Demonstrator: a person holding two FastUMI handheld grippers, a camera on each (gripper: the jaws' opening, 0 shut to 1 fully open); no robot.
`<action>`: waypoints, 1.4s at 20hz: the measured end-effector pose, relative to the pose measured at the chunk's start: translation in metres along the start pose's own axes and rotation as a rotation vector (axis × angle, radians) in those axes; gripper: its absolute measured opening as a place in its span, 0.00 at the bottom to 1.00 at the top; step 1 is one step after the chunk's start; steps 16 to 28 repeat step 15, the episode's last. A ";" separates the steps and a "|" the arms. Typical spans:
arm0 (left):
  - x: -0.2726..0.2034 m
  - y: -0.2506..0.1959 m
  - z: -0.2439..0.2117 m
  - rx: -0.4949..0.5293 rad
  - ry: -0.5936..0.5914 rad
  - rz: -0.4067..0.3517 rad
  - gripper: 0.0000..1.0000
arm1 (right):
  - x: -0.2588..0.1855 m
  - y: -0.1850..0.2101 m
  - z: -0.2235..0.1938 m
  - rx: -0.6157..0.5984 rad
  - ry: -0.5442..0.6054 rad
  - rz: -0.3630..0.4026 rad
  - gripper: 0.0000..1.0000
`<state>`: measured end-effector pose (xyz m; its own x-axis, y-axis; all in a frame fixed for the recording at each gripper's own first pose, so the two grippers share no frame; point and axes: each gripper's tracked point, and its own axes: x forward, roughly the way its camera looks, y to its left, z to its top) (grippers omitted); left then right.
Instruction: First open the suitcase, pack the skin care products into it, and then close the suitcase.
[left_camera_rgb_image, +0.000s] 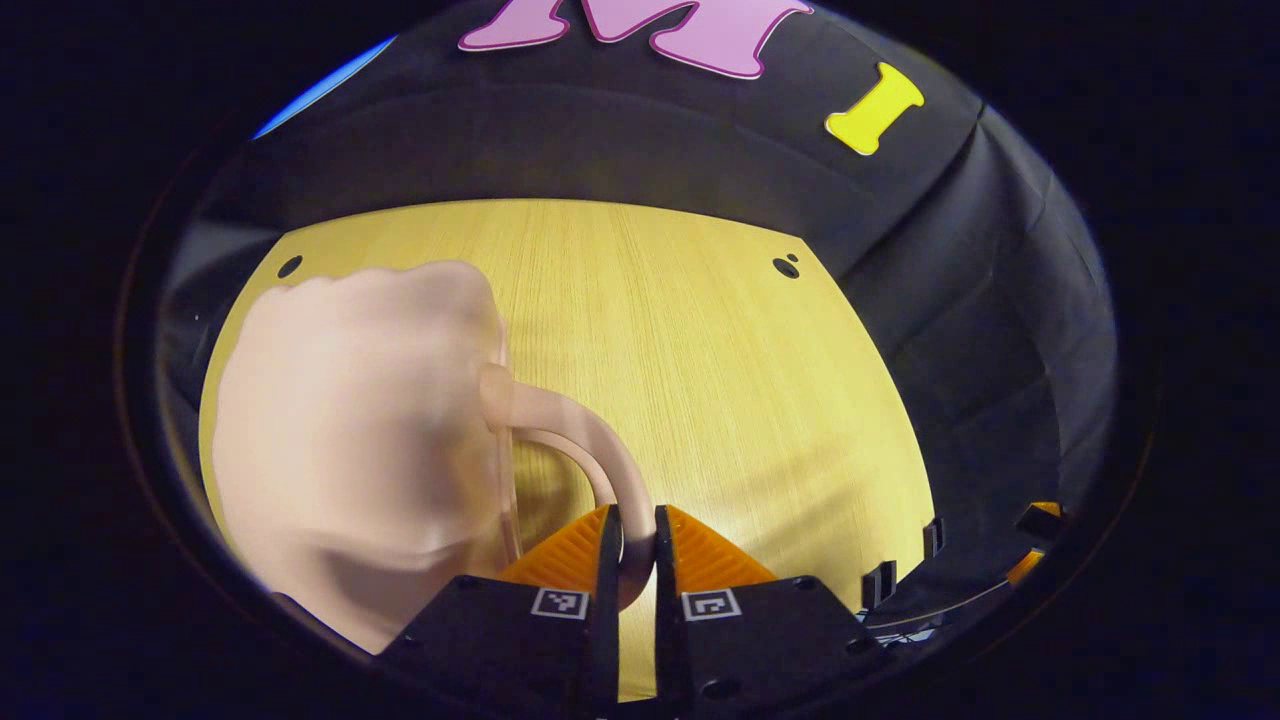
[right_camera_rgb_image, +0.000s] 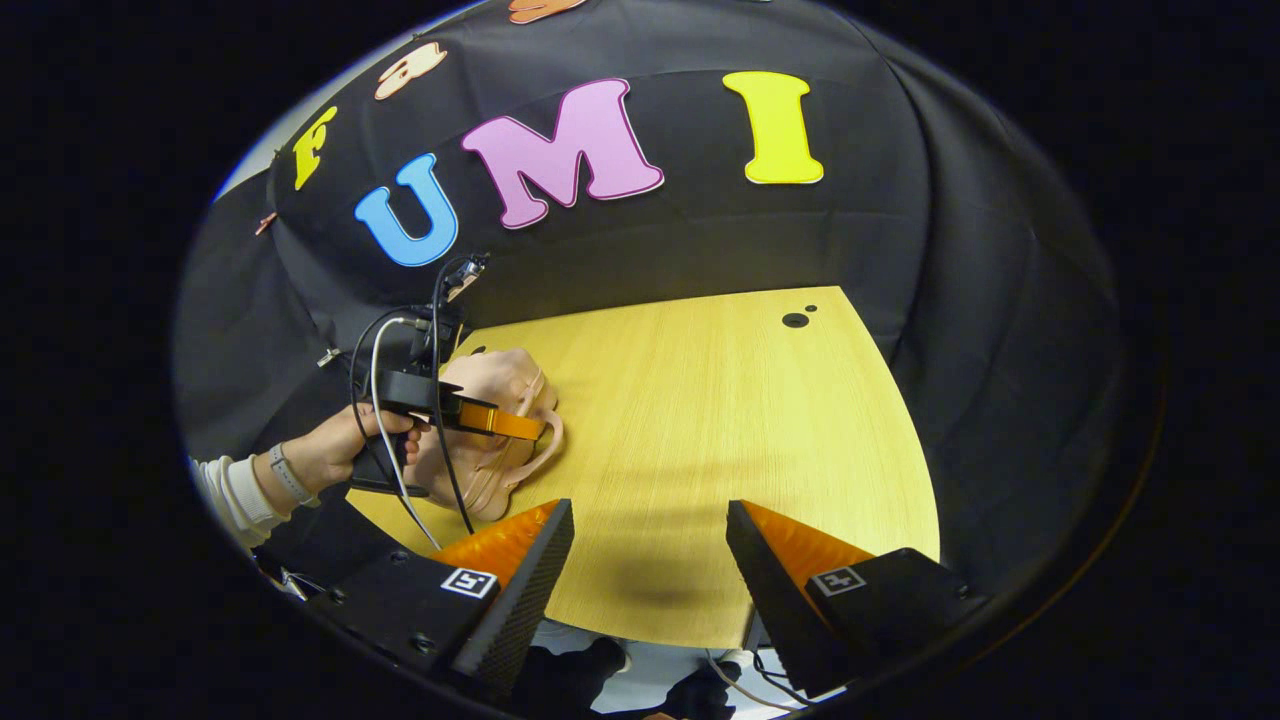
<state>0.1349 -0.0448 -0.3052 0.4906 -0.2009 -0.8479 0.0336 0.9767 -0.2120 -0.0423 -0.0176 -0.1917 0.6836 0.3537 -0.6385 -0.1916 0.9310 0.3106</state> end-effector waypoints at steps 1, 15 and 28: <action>-0.003 -0.003 0.003 -0.022 -0.017 -0.012 0.30 | -0.001 0.000 0.002 -0.003 -0.006 0.003 0.97; -0.303 -0.119 0.079 0.160 -1.034 0.328 0.94 | -0.069 0.007 0.148 -0.355 -0.429 0.101 0.97; -0.303 -0.119 0.079 0.160 -1.034 0.328 0.94 | -0.069 0.007 0.148 -0.355 -0.429 0.101 0.97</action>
